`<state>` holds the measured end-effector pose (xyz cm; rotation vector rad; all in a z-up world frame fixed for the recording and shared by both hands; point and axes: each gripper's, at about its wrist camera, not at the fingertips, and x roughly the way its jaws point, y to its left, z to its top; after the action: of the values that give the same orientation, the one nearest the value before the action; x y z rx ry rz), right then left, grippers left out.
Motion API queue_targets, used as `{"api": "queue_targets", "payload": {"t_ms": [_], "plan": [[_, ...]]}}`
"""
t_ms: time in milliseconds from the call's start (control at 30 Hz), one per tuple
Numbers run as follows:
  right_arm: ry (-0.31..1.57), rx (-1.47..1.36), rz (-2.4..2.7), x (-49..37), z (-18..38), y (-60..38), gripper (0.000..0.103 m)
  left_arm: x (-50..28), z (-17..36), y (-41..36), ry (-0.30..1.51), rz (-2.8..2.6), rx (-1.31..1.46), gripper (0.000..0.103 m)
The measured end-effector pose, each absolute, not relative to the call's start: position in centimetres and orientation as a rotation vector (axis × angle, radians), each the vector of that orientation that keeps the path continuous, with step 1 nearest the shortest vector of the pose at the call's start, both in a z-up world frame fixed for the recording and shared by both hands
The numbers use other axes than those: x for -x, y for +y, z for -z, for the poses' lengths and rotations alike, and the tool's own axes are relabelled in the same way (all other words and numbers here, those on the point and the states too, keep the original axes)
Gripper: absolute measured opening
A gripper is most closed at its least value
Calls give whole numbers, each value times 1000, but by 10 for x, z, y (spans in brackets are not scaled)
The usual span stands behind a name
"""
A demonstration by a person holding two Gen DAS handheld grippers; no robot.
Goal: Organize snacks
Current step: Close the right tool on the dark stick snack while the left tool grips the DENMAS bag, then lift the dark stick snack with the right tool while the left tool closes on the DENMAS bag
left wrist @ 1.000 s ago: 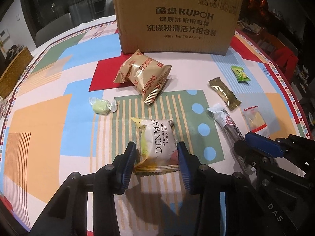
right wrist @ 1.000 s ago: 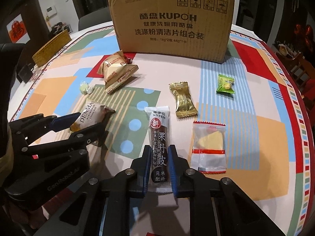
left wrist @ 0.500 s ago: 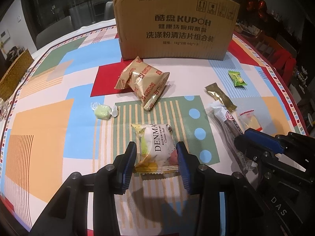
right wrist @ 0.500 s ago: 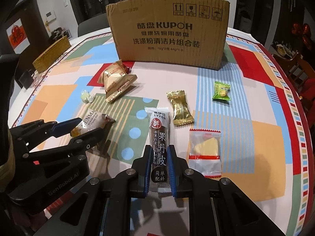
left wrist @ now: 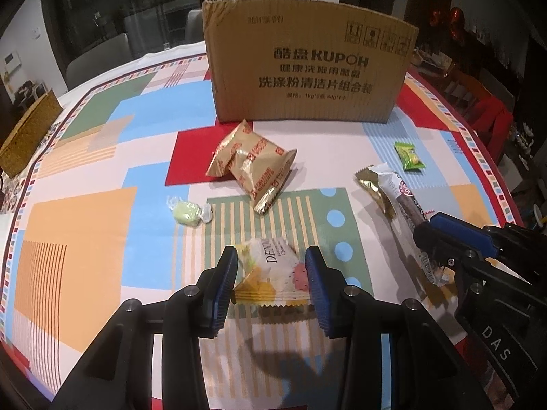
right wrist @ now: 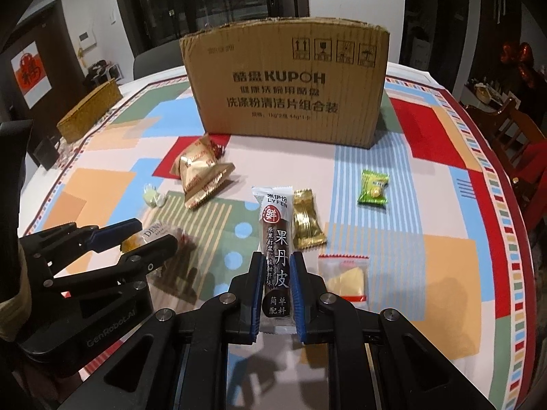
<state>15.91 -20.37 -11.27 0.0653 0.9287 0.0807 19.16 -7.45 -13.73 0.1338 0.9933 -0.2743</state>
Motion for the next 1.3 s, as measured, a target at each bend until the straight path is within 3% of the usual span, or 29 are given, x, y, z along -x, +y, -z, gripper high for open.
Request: {"api": "queue_targets", "payload": {"t_ms": [667, 700, 733, 767, 1300], "plan": [[844, -86, -62, -170, 77, -215, 16, -207, 101, -81, 936, 280, -114, 40], [839, -86, -60, -171, 75, -216, 16, -208, 99, -81, 932, 280, -113, 38], [834, -87, -59, -171, 73, -216, 17, -209, 98, -82, 930, 280, -114, 14], [829, -87, -58, -172, 71, -217, 17, -211, 97, -82, 938, 281, -114, 8], [737, -81, -40, -185, 38, -224, 16, -221, 78, -80, 890, 297, -92, 3]]}}
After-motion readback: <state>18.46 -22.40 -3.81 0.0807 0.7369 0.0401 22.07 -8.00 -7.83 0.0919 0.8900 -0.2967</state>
